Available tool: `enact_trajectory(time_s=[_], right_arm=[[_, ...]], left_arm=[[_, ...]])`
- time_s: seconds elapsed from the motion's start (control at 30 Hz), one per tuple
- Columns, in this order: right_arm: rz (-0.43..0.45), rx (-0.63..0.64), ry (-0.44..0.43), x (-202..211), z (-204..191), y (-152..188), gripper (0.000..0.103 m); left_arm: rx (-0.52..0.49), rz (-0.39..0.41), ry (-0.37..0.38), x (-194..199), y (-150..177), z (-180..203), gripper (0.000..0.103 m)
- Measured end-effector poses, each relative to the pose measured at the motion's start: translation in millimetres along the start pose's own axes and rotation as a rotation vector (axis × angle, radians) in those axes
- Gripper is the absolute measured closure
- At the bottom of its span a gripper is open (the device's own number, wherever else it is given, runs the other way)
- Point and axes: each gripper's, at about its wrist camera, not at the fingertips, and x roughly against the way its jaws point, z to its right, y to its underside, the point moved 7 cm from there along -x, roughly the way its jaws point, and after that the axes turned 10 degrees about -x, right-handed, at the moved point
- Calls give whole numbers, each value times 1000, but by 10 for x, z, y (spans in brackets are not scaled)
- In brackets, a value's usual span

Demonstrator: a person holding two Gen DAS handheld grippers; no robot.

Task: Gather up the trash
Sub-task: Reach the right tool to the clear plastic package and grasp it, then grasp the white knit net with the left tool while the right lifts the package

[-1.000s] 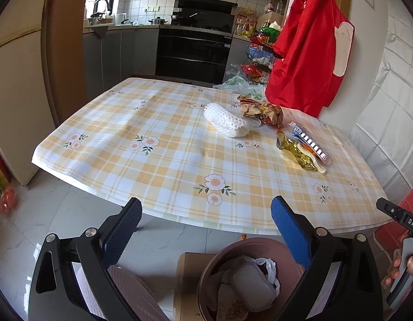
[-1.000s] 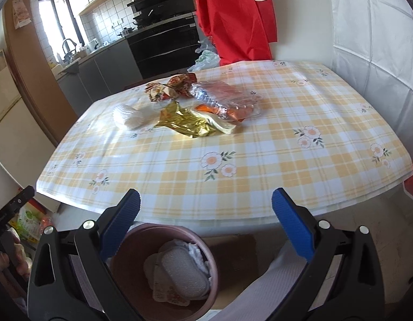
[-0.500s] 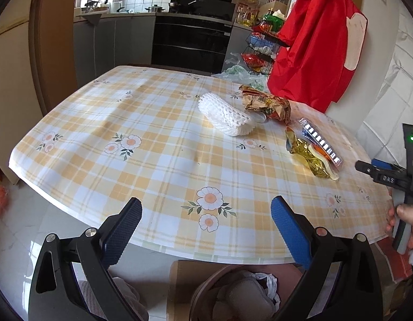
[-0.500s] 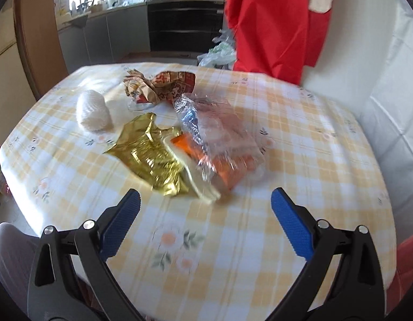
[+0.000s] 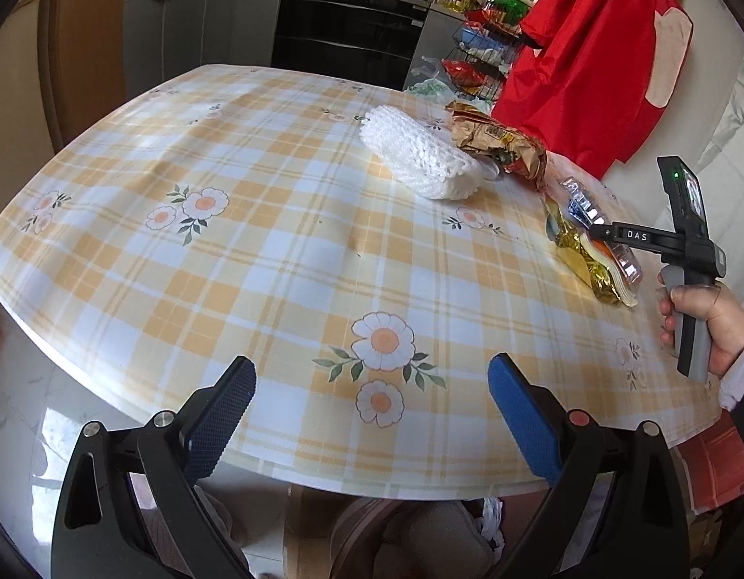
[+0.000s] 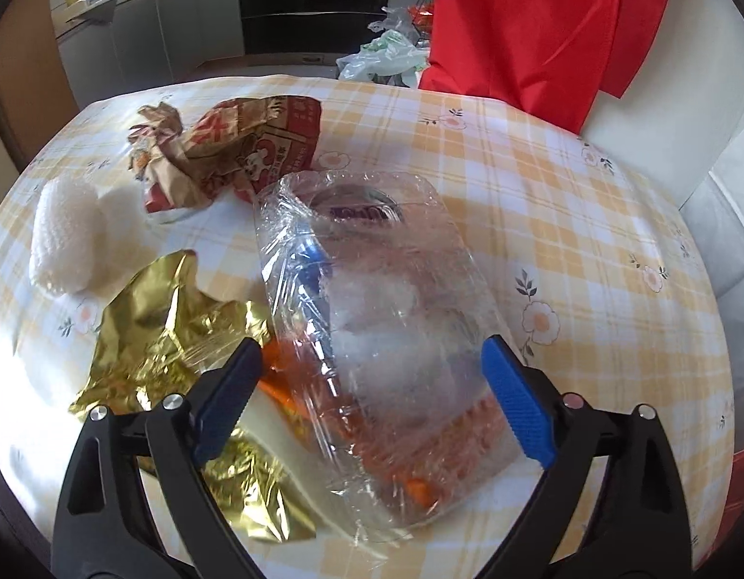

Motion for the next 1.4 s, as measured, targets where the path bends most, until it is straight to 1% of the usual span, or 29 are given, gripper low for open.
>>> enact_trajectory(time_s=[0.23, 0.3, 0.33, 0.37, 0.47, 0.6, 0.63, 0.7, 0.8, 0.93, 1.0, 1.07, 1.13, 1.2, 1.3, 1.4], right_arm=[[-8, 16, 59, -94, 57, -32, 12], [-8, 26, 51, -66, 41, -30, 18], [-3, 29, 42, -31, 26, -27, 23], [5, 29, 28, 25, 13, -34, 29], [29, 7, -35, 226, 26, -46, 40], [67, -122, -158, 504, 248, -70, 46], [81, -158, -182, 571, 327, -82, 50], [105, -195, -190, 678, 444, -96, 58], [121, -249, -212, 776, 626, -107, 62], [126, -316, -247, 853, 788, -60, 64], [140, -328, -246, 895, 839, -47, 65], [154, -312, -233, 914, 852, -31, 66], [162, -292, -227, 941, 841, -6, 67], [169, -269, -218, 955, 812, 16, 67], [179, -235, -191, 954, 763, 45, 67], [185, -207, -177, 965, 717, 58, 67]], left_arm=[[-25, 44, 17, -58, -320, 93, 8], [-29, 49, 26, -60, -353, 146, 8], [-30, 50, 30, -62, -355, 166, 8], [-32, 51, 35, -65, -361, 189, 8], [-38, 49, 45, -83, -371, 233, 8], [-61, 48, 54, -115, -419, 294, 8], [-65, 47, 58, -124, -436, 312, 8], [-72, 44, 70, -149, -489, 355, 8], [-79, 41, 82, -199, -589, 407, 8], [-84, 50, 95, -274, -795, 452, 8], [-73, 46, 108, -323, -876, 461, 8], [-45, 31, 137, -389, -937, 464, 8], [13, 4, 177, -486, -983, 435, 8], [63, -12, 192, -575, -1031, 394, 8], [123, -11, 161, -736, -1171, 305, 8], [197, 1, 152, -888, -1331, 239, 8]])
